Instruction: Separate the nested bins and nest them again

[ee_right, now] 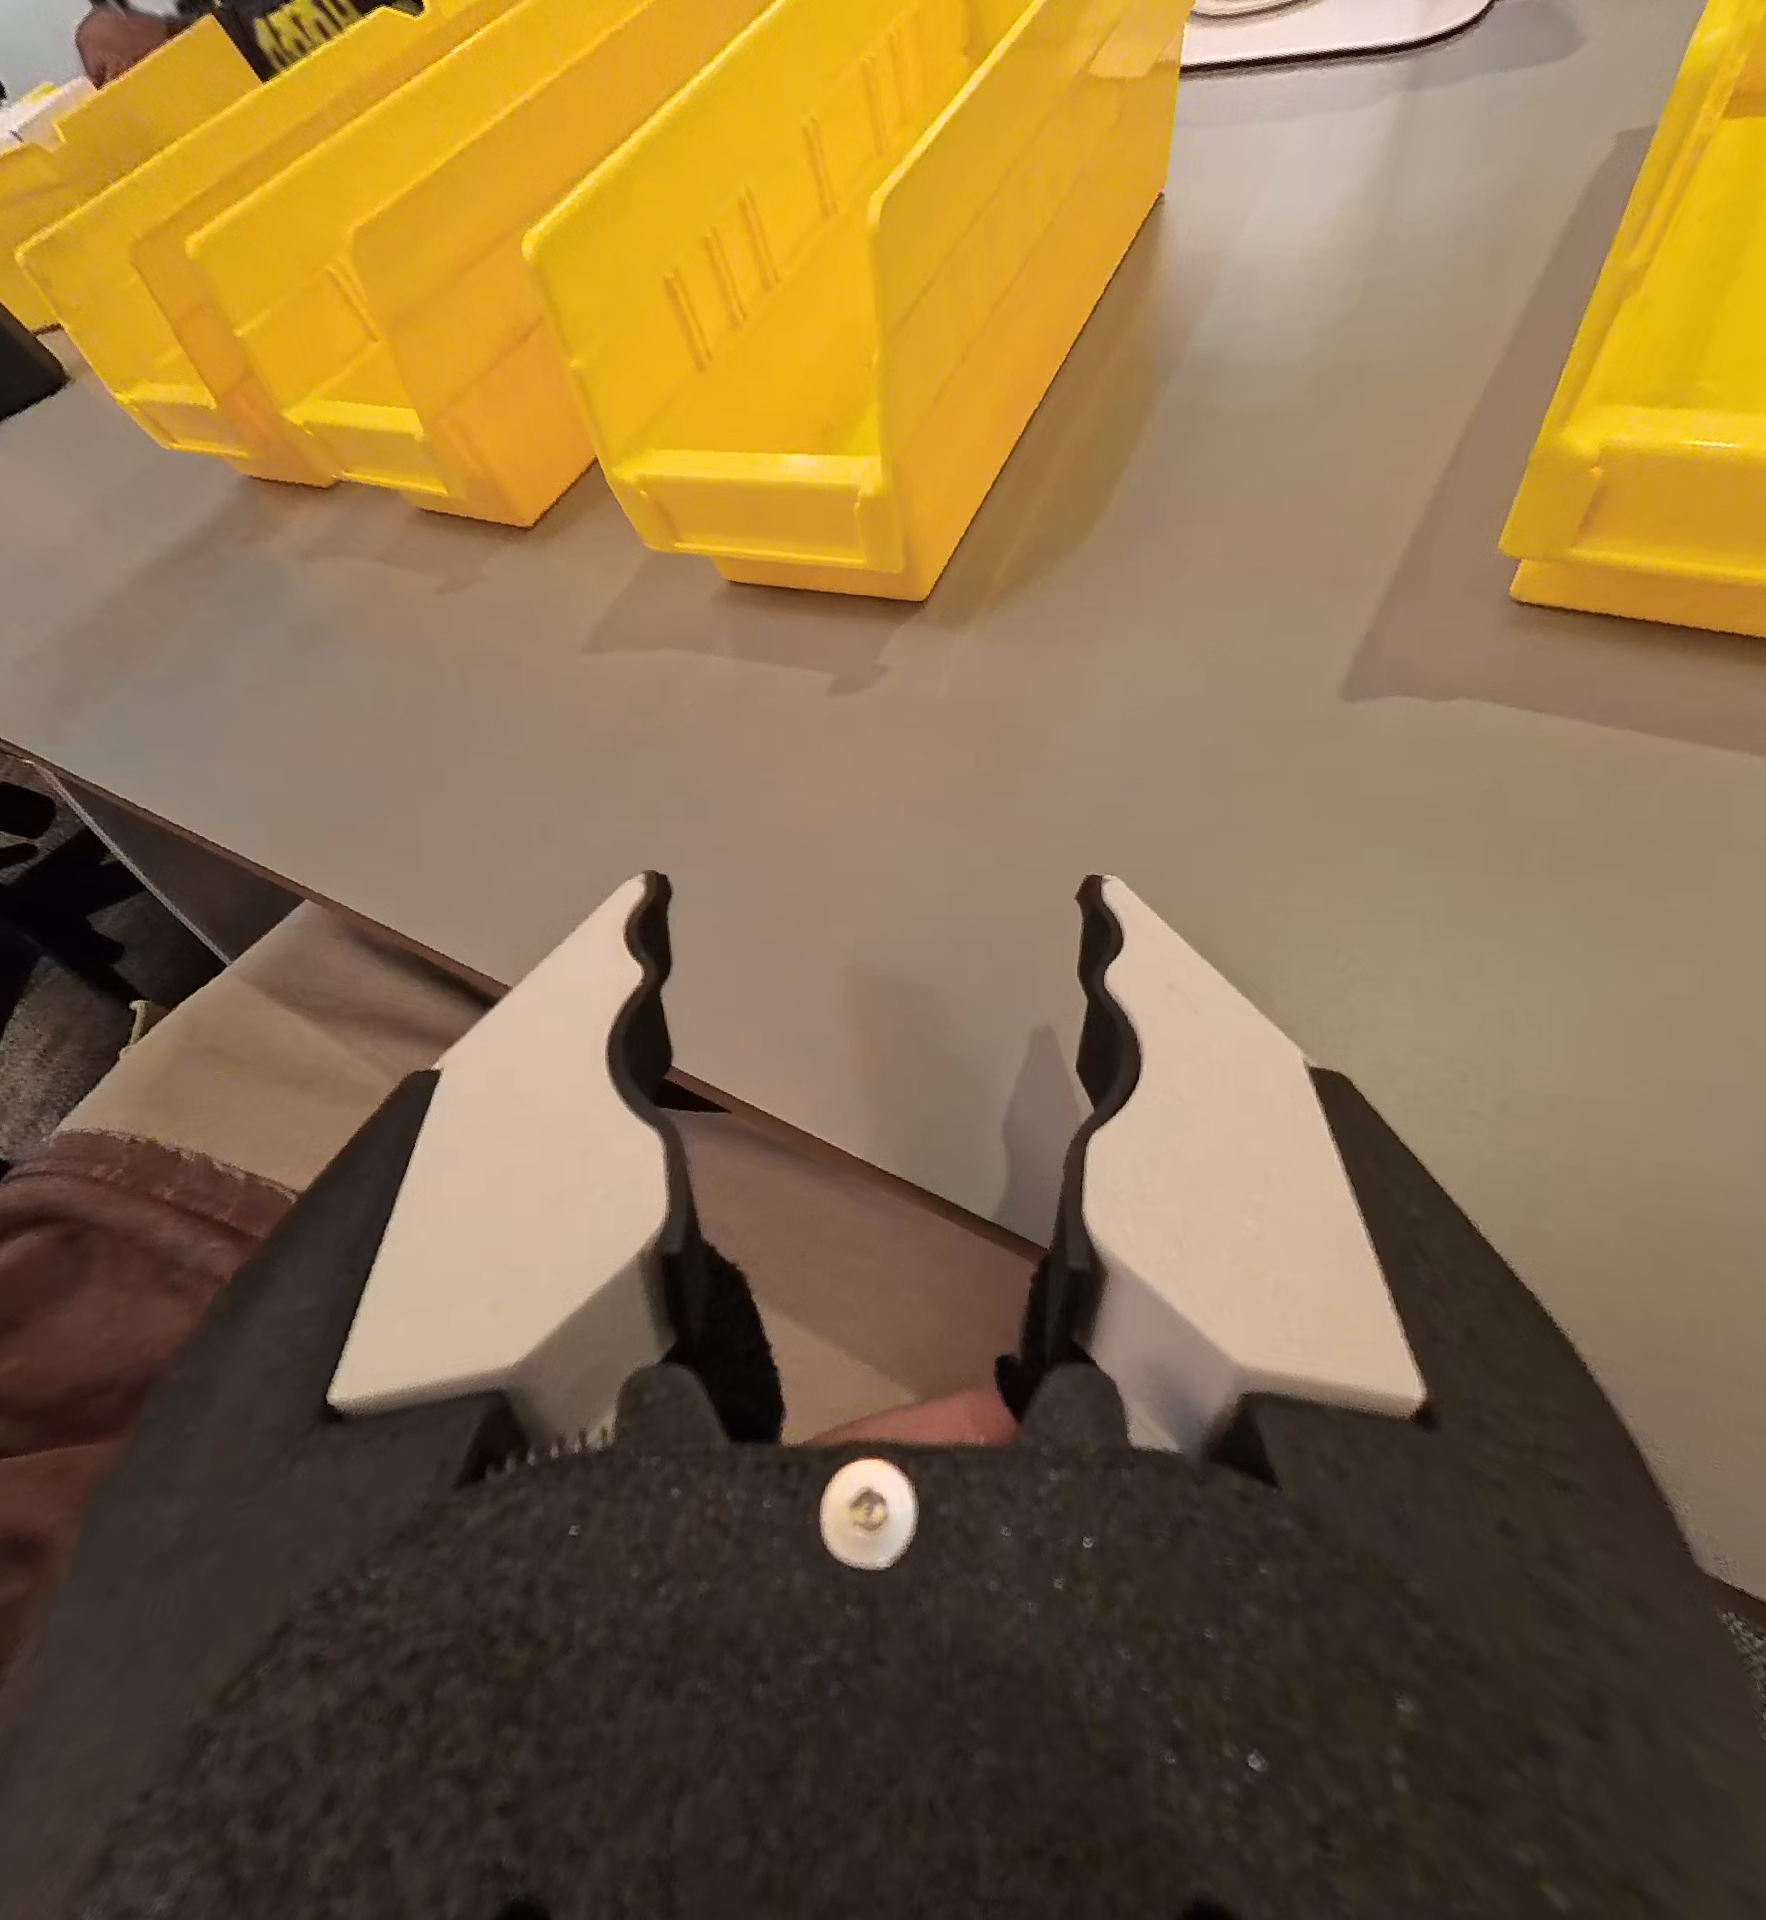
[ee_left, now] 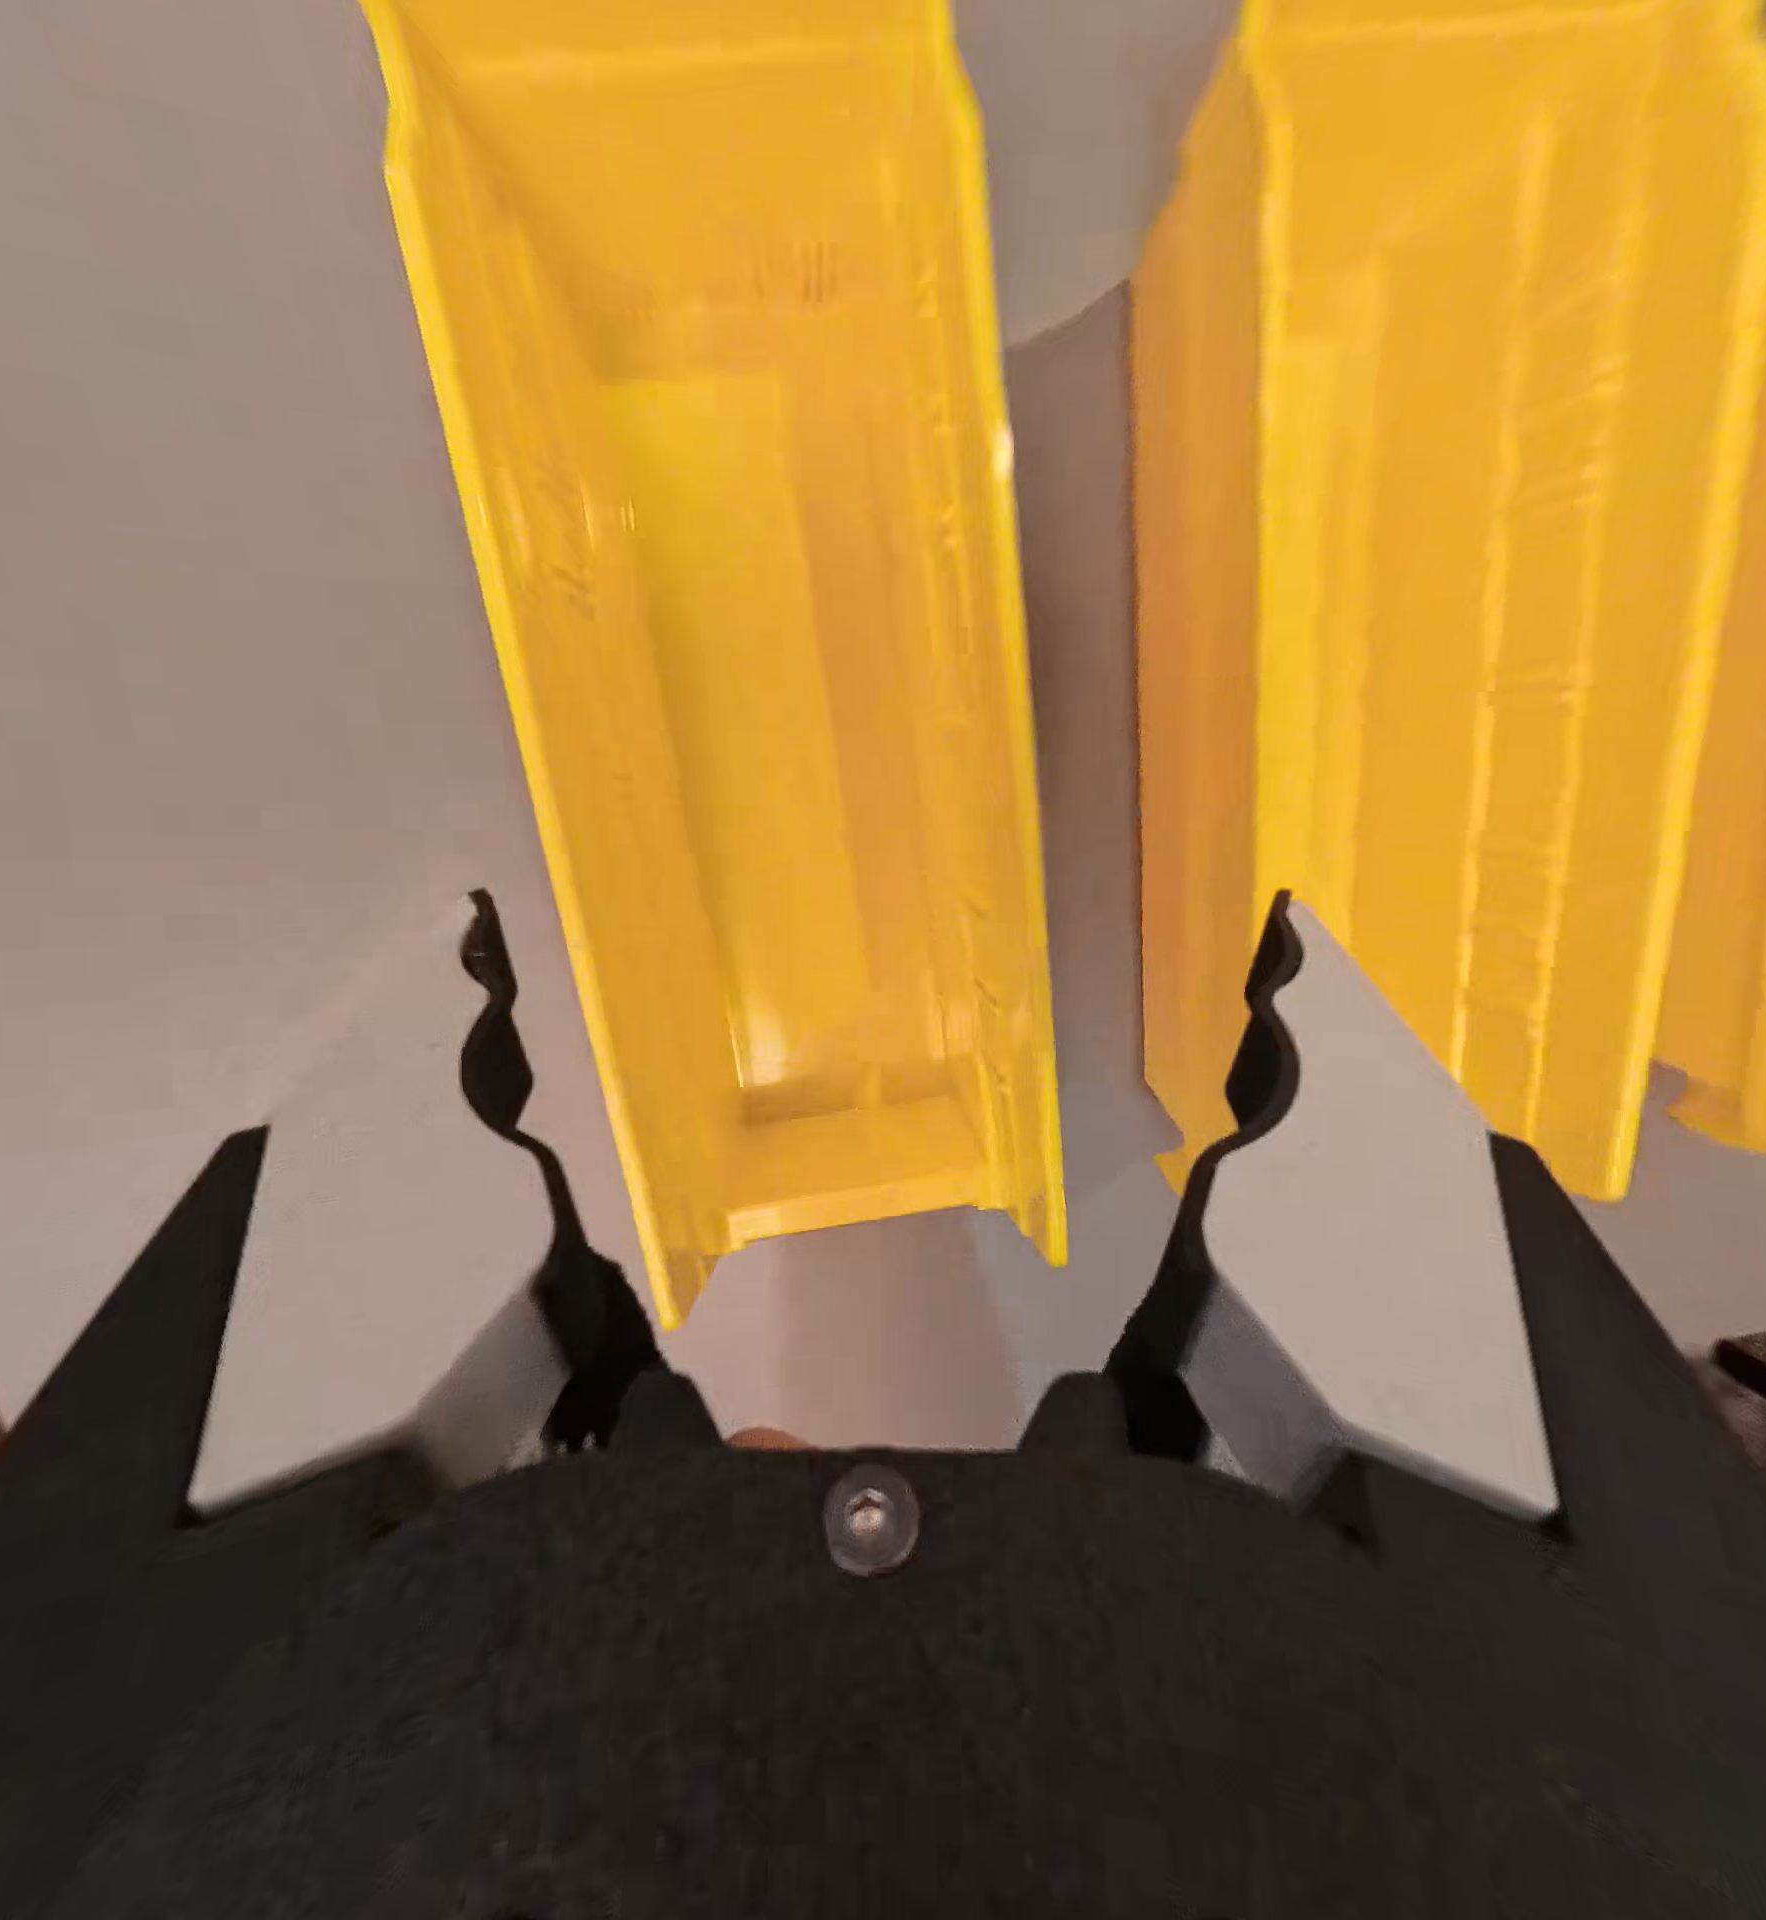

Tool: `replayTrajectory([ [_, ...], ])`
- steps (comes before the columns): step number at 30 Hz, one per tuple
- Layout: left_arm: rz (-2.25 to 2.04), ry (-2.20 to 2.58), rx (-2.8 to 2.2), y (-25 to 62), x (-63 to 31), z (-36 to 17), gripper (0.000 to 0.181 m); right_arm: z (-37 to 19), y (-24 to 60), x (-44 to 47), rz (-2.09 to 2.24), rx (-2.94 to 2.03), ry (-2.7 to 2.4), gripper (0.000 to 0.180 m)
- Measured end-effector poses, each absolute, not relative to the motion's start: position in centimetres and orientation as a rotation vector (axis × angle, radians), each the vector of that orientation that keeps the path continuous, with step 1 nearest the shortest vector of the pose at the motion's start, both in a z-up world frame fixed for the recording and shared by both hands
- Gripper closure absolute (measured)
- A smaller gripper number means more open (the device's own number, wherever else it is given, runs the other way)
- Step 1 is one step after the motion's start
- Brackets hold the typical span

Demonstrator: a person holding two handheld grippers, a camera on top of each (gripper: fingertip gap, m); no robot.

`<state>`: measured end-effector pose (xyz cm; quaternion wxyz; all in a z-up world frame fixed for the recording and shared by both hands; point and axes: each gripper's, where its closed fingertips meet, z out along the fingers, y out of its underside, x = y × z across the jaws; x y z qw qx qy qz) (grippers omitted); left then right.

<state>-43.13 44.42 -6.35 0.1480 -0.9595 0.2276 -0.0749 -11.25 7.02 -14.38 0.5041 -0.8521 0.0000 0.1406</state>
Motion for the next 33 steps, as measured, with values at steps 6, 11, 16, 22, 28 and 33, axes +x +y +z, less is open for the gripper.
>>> replayTrajectory([
  [6, 0.075, 0.583, -2.932, 46.9, -44.0, -10.0, 0.04, -14.4, 6.9, -11.4, 0.352, -2.059, -0.008, 0.101],
  [11, 0.246, 0.574, -3.018, 46.0, -45.0, -12.4, 0.047, -14.3, 6.8, -10.7, 0.355, -2.055, 0.016, 0.101],
  [16, 0.242, 0.592, -3.014, 46.1, -45.1, -12.8, 0.06, -14.3, 6.7, -10.4, 0.362, -2.053, 0.026, 0.101],
  [22, 0.142, 0.544, -3.052, 45.7, -45.6, -12.3, 0.075, -14.4, 6.7, -10.6, 0.361, -2.062, 0.017, 0.102],
  [28, 0.049, 0.579, -3.089, 45.6, -45.6, -12.7, 0.053, -14.5, 6.5, -10.8, 0.359, -2.072, 0.005, 0.102],
  [33, 0.062, 0.594, -3.159, 44.9, -44.6, -13.7, 0.041, -14.5, 6.5, -10.8, 0.362, -2.074, 0.006, 0.102],
])
